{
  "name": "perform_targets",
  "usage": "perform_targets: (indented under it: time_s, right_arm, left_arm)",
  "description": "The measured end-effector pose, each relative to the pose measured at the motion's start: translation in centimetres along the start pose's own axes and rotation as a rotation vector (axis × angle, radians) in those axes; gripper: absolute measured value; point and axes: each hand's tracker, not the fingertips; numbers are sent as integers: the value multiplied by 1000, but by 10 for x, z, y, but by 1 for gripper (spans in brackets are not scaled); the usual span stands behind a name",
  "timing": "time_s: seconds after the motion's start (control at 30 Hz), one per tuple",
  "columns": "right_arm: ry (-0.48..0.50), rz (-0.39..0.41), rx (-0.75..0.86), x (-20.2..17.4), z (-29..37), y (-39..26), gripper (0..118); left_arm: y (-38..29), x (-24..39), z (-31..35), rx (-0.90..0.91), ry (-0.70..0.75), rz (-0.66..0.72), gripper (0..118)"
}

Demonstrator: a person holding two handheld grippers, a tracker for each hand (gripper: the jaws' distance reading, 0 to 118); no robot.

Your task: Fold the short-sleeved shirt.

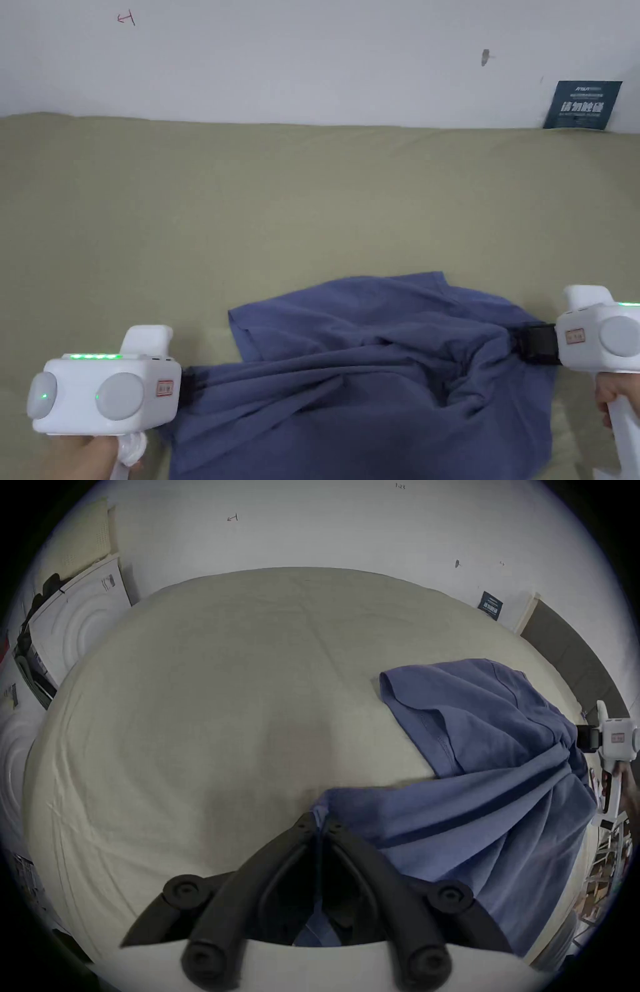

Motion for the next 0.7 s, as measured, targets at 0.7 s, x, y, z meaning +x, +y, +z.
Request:
perform_targets:
  time_s: [0.7]
  right_arm:
    - [33, 75, 472, -6, 301, 11, 7]
  left_arm:
    - [70, -44, 282, 406, 174, 52, 1]
